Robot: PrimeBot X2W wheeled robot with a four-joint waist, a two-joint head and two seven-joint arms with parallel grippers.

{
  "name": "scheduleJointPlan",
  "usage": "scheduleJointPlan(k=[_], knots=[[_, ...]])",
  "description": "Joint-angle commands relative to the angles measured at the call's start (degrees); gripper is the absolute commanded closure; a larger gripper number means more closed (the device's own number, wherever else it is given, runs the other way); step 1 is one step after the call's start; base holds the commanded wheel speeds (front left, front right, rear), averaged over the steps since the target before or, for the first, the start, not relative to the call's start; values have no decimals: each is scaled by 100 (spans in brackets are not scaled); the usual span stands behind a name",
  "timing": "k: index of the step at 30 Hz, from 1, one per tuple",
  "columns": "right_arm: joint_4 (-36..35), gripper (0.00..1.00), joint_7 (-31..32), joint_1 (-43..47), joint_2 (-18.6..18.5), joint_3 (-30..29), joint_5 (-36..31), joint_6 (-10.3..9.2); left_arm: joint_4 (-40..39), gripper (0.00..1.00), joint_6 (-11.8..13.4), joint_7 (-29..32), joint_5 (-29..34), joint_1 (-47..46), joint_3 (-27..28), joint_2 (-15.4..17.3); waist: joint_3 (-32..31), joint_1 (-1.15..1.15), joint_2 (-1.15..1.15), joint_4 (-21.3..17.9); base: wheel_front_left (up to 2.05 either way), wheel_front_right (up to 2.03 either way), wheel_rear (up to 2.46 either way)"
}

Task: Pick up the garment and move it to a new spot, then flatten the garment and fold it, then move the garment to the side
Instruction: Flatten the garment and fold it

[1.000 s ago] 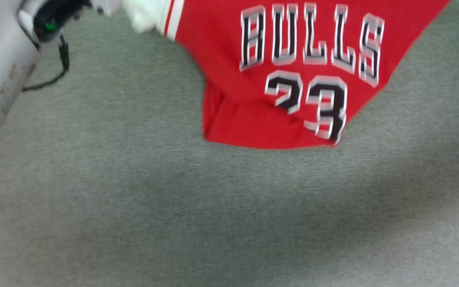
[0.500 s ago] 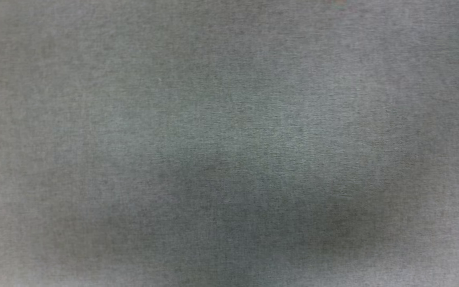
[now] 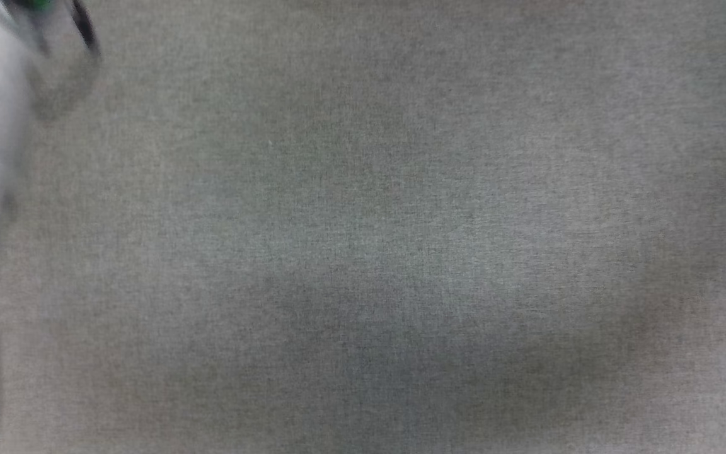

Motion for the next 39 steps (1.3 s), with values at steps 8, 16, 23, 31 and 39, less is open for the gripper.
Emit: scheduleJointPlan(k=[8,16,23,31,39], knots=[[-1817,100,228,2312,-1159,819,790,-12,-1753,100,-14,42,-842,2927,-649,873,-539,0,0,-44,0,0,0],[-3340,100,562,4079,-2113,860,1136,-12,-3494,100,-15,4,-1199,4902,-1070,1815,-893,0,0,-33,0,0,0],[-4218,100,883,5311,-2561,420,1157,-12,-4459,100,-12,-7,-1132,6025,-1108,2550,-1110,0,0,48,0,0,0],[-5120,100,1449,6737,-2922,-127,1176,-11,-5470,100,242,0,-1177,7070,-1047,3024,-1206,0,0,100,0,0,0],[-5762,100,1698,7841,-3103,-864,1112,-11,-6467,100,623,-1,-1297,7847,-839,3460,-1192,0,0,109,0,0,0]])
